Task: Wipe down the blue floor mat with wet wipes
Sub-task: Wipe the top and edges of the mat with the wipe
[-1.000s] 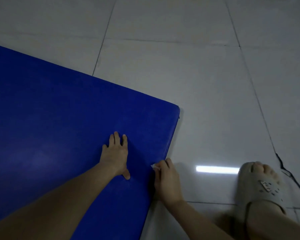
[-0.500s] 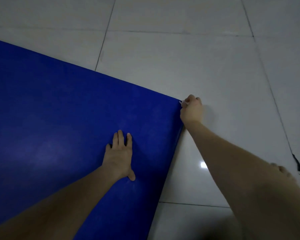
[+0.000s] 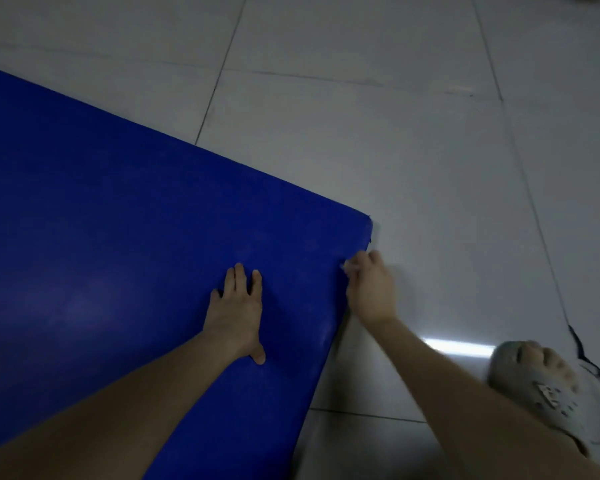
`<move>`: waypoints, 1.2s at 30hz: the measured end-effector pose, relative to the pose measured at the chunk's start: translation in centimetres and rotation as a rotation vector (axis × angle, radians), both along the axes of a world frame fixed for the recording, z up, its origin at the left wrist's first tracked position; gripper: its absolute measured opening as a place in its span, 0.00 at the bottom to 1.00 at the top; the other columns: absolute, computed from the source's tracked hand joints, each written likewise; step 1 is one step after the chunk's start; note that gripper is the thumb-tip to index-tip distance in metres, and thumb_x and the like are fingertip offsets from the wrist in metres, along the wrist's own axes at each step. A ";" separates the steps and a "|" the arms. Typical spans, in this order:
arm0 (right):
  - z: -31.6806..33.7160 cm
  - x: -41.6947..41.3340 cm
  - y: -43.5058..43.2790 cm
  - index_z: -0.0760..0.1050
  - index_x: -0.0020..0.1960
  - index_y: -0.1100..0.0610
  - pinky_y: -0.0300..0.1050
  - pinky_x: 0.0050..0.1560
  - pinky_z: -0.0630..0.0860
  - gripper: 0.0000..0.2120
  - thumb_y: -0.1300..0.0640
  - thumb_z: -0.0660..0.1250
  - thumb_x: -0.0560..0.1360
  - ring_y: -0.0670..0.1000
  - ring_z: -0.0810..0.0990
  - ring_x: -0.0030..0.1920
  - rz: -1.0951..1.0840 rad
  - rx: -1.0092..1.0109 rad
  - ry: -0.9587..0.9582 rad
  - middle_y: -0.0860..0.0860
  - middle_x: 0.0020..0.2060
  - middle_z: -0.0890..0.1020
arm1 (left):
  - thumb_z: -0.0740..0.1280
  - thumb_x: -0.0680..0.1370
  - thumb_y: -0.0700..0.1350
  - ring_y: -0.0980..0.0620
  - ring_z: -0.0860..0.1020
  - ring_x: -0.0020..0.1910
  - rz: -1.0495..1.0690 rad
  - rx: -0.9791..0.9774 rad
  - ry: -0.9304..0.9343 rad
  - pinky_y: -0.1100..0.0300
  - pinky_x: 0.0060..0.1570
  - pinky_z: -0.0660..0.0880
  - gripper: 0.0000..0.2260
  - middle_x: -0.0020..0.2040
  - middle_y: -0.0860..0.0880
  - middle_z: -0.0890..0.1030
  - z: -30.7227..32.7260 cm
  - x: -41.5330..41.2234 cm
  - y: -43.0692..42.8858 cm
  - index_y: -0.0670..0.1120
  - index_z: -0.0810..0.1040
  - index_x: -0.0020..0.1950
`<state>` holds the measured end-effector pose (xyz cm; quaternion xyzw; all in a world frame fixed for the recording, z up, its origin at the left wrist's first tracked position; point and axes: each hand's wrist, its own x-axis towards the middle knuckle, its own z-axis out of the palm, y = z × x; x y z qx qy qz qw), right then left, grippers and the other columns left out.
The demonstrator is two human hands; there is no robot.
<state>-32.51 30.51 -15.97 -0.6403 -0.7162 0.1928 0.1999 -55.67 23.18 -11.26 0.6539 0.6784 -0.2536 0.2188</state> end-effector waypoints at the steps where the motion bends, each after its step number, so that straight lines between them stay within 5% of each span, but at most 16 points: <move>1: 0.0 0.3 2.7 0.75 0.50 0.63 0.49 0.39 0.72 0.03 0.63 0.63 0.80 0.61 0.78 0.40 -0.050 0.011 -0.039 0.60 0.50 0.76 | 0.82 0.61 0.64 0.39 0.37 0.81 -0.003 0.000 -0.001 0.40 0.79 0.51 0.72 0.80 0.37 0.32 0.0 0.0 0.0 0.43 0.30 0.81; 6: 0.0 0.6 11.5 0.73 0.54 0.60 0.52 0.44 0.76 0.04 0.62 0.63 0.80 0.59 0.78 0.48 -0.108 -0.063 -0.191 0.57 0.54 0.74 | 0.81 0.62 0.65 0.38 0.36 0.81 -0.020 -0.009 0.021 0.41 0.79 0.50 0.71 0.79 0.36 0.31 -0.4 -0.2 0.0 0.42 0.29 0.80; 10: 0.5 -0.6 7.6 0.74 0.53 0.62 0.48 0.41 0.69 0.07 0.58 0.61 0.82 0.61 0.78 0.43 -0.145 -0.089 -0.158 0.58 0.54 0.75 | 0.81 0.62 0.65 0.38 0.36 0.81 -0.025 -0.011 0.026 0.41 0.79 0.51 0.71 0.79 0.36 0.31 -0.3 -0.2 -0.1 0.43 0.29 0.80; 15: 0.1 -2.2 -5.9 0.76 0.45 0.59 0.50 0.35 0.74 0.03 0.63 0.66 0.78 0.55 0.75 0.35 0.201 -0.027 -0.043 0.54 0.42 0.76 | 0.82 0.62 0.64 0.39 0.36 0.81 0.004 0.003 -0.003 0.41 0.79 0.49 0.71 0.79 0.37 0.31 0.0 -0.2 -0.1 0.44 0.29 0.80; 18: -0.2 -0.6 -4.2 0.75 0.46 0.58 0.44 0.33 0.68 0.04 0.65 0.69 0.76 0.54 0.74 0.33 0.341 0.031 -0.100 0.53 0.43 0.75 | 0.82 0.62 0.63 0.39 0.35 0.81 0.006 0.003 -0.019 0.41 0.80 0.49 0.71 0.79 0.37 0.31 0.0 -0.2 -0.1 0.43 0.29 0.80; 22: -0.2 0.9 6.0 0.75 0.50 0.62 0.47 0.37 0.65 0.02 0.63 0.65 0.79 0.61 0.76 0.38 0.037 0.050 -0.148 0.59 0.47 0.76 | 0.82 0.62 0.64 0.39 0.35 0.81 0.003 0.008 -0.020 0.41 0.80 0.50 0.71 0.80 0.37 0.32 -0.1 -0.2 -0.3 0.43 0.30 0.80; 27: 1.1 1.4 11.6 0.75 0.56 0.61 0.48 0.40 0.69 0.06 0.63 0.63 0.80 0.55 0.73 0.41 -0.076 -0.061 -0.264 0.58 0.55 0.75 | 0.81 0.62 0.64 0.38 0.35 0.81 -0.005 -0.006 -0.002 0.41 0.79 0.49 0.71 0.79 0.36 0.31 -0.3 -0.2 0.0 0.43 0.29 0.80; 36: 0.3 -2.8 -10.0 0.80 0.48 0.58 0.50 0.41 0.78 0.06 0.67 0.67 0.76 0.54 0.79 0.40 0.136 -0.073 0.011 0.54 0.44 0.78 | 0.83 0.61 0.62 0.37 0.35 0.80 0.017 -0.048 0.022 0.39 0.79 0.49 0.72 0.79 0.36 0.31 0.0 0.0 0.2 0.43 0.29 0.80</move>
